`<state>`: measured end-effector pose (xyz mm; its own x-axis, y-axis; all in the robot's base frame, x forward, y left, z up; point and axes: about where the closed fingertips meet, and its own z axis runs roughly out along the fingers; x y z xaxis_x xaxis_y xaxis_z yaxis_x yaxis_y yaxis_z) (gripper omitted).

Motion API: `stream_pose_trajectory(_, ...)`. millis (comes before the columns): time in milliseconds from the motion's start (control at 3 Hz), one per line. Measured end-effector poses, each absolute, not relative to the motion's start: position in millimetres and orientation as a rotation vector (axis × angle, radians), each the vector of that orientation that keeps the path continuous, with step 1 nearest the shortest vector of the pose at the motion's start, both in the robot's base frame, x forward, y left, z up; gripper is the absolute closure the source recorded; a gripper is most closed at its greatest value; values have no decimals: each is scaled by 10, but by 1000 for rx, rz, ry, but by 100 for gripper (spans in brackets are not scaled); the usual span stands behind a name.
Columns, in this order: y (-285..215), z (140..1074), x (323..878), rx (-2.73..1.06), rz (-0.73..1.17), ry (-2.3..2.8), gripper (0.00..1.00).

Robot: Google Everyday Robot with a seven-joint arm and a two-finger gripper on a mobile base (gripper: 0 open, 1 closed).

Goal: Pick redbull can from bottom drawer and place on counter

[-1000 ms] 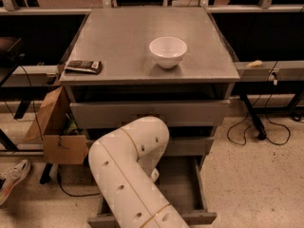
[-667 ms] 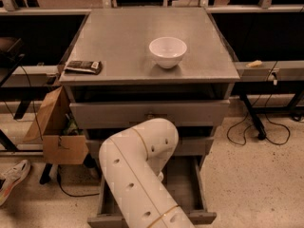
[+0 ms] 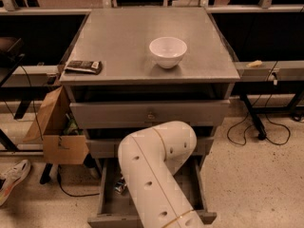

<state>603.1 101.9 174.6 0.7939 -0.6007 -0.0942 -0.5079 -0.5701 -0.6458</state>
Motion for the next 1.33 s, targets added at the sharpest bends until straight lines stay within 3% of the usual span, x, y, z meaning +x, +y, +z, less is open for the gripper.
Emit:
stream_pose_trajectory(1000, 957, 1785, 6187, -2237, -36, 698, 0)
stream_pose_trajectory(1333, 967, 1840, 6132, -2255, 99, 592, 0)
